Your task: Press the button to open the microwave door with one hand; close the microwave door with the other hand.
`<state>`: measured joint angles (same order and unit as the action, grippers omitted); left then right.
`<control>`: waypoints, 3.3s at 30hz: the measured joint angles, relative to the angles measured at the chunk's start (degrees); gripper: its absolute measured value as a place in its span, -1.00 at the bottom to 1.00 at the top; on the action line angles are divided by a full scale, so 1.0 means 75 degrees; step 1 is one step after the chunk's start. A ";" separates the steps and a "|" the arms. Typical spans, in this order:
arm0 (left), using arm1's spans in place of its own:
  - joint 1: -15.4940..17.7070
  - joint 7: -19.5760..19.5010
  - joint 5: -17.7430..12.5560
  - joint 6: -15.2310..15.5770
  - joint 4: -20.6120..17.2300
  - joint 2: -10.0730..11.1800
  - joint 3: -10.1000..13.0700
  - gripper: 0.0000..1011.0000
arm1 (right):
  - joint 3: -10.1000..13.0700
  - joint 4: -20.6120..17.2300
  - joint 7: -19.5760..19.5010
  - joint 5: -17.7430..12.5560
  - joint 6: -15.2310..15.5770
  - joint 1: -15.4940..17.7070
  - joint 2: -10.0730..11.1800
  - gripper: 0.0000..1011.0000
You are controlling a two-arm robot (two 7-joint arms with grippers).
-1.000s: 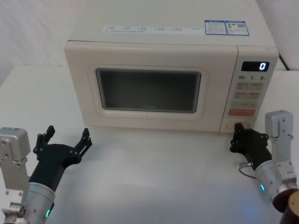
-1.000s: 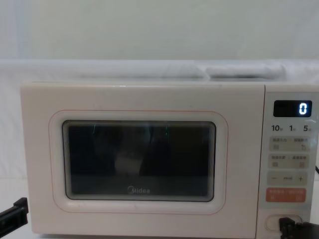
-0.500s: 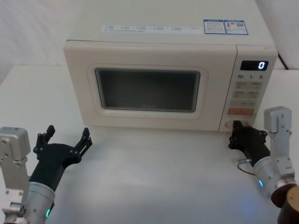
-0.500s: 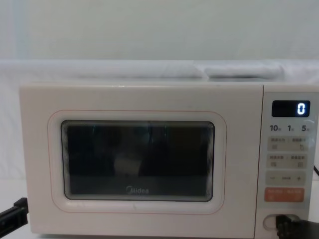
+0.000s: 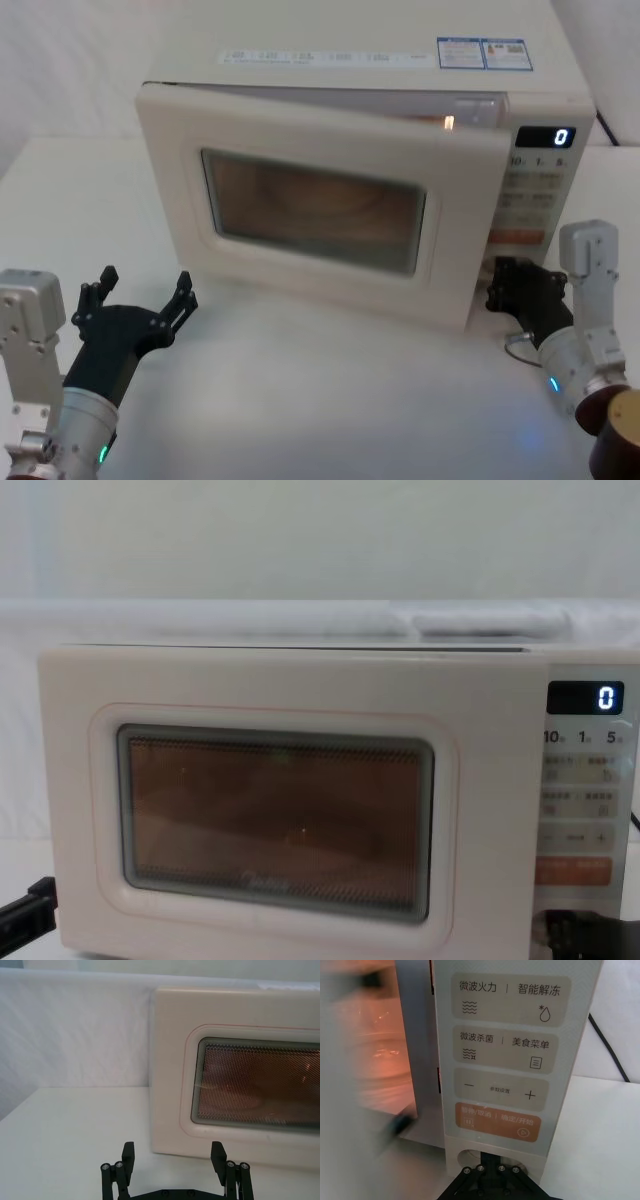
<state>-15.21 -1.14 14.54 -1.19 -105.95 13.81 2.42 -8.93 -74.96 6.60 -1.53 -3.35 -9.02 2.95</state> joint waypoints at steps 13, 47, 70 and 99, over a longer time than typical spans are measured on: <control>0.0000 0.0000 0.0000 0.0000 0.0000 0.0000 0.0000 0.98 | 0.0008 -0.0029 -0.0015 0.0014 -0.0051 0.0039 0.0018 -1.00; 0.0000 0.0009 0.0000 0.0002 0.0000 -0.0001 -0.0020 0.98 | 0.0097 -0.1783 0.0287 0.0093 0.0097 0.1409 0.0588 -1.00; 0.0000 0.0000 0.0000 0.0001 0.0001 0.0000 0.0000 0.98 | -0.0283 -0.1912 0.0964 -0.0273 -0.0140 0.1432 0.1206 0.07; 0.0000 0.0000 0.0000 0.0000 0.0000 0.0000 0.0000 0.98 | -0.0415 -0.1900 0.0993 -0.0283 -0.0190 0.1425 0.1442 0.98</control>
<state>-15.21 -1.14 14.54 -1.19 -105.95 13.80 2.42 -12.04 -89.21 14.05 -3.65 -4.77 1.66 13.76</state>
